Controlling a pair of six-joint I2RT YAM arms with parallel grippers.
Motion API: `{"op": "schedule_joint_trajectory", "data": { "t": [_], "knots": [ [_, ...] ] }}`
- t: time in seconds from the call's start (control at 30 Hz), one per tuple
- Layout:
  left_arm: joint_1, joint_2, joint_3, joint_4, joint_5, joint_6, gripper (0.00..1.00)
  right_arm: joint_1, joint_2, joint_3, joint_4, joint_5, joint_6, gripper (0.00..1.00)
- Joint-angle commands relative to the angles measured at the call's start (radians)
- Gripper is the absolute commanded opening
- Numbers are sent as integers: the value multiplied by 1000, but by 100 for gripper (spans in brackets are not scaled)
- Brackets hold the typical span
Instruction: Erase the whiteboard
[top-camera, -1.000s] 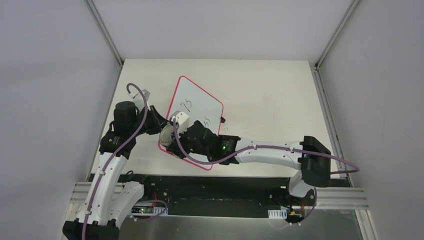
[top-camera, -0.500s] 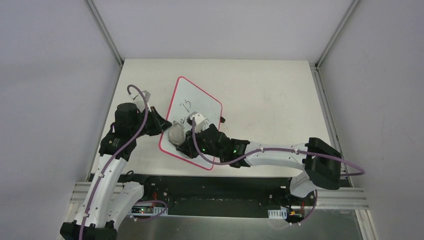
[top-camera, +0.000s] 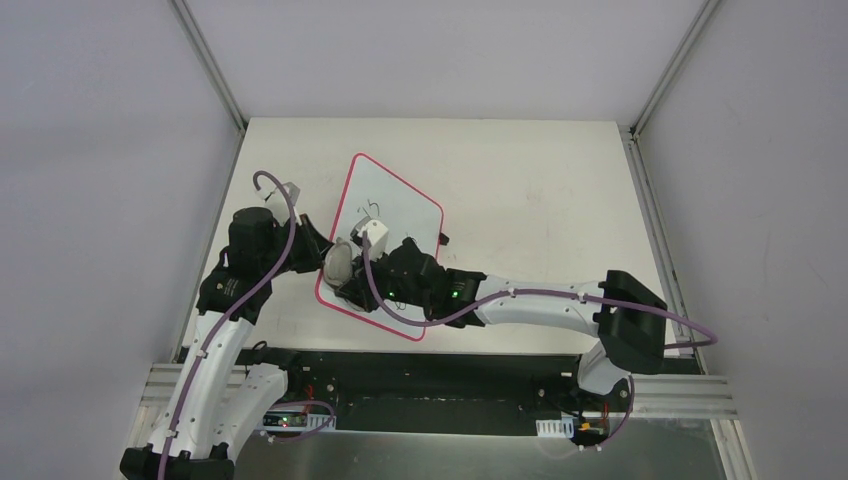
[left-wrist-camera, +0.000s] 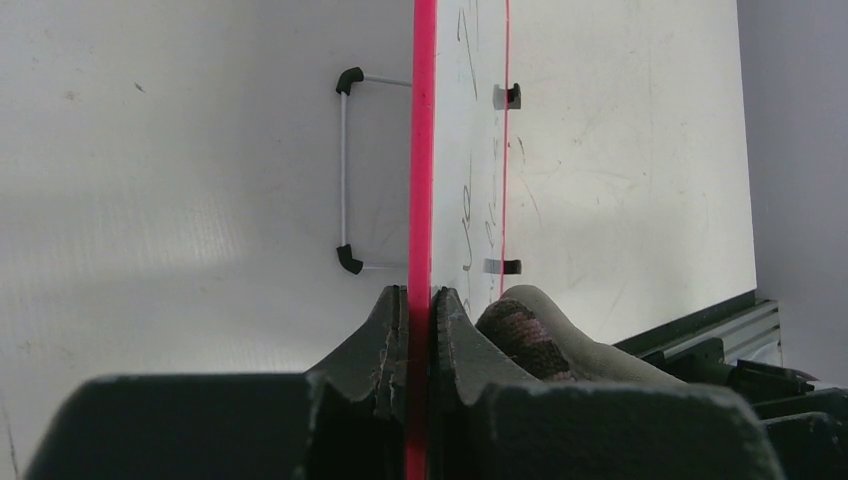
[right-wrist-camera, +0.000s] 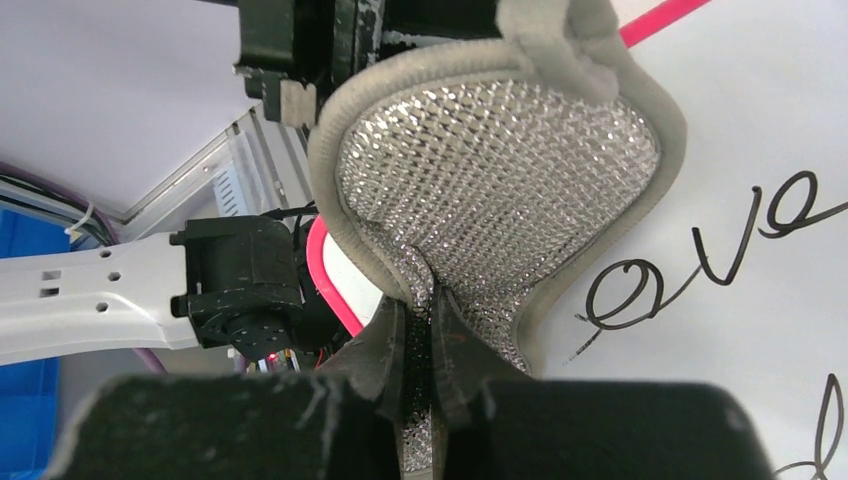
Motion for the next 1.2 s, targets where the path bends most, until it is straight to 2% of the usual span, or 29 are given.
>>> {"op": "schedule_joint_trajectory", "data": {
  "t": [0.0, 0.07, 0.17, 0.23, 0.27, 0.43, 0.5, 0.7, 0.83, 0.9, 1.07, 1.13, 1.17],
  "knots": [
    [-22, -8, -4, -67, -12, 19, 0, -15, -7, -101, 166, -47, 20, 0],
    [-23, -6, 3, -66, -12, 8, 2, -15, -28, -172, 174, -50, 79, 0],
    [-20, -7, 29, -89, -23, -28, 39, -14, -69, -250, 197, -46, 137, 0],
    [-5, -7, 55, -115, -21, -57, 60, -14, -92, -272, 194, -39, 146, 0],
    [6, -4, 67, -115, -3, -74, 67, -14, -103, -276, 190, -37, 147, 0],
    [78, 41, 123, -83, 63, -121, 87, -13, -126, -275, 170, -38, 139, 0],
    [126, 69, 129, -21, 123, -158, 91, -10, -132, -277, 162, -37, 136, 0],
    [189, 218, 122, 159, 359, -180, 89, 0, -158, -275, 155, -4, 122, 0],
    [190, 241, 126, 134, 319, -126, 85, 0, -162, -263, 143, -1, 110, 0],
    [190, 236, 118, 135, 289, -117, 79, 0, -164, -257, 143, -5, 108, 0],
    [205, 243, 94, 124, 272, -113, 45, 5, -149, -238, 138, -6, 97, 0],
    [205, 228, 87, 111, 240, -96, 35, 7, -140, -229, 133, -1, 90, 0],
    [205, 220, 82, 111, 234, -93, 34, 10, -134, -223, 130, -1, 85, 0]
  ]
}}
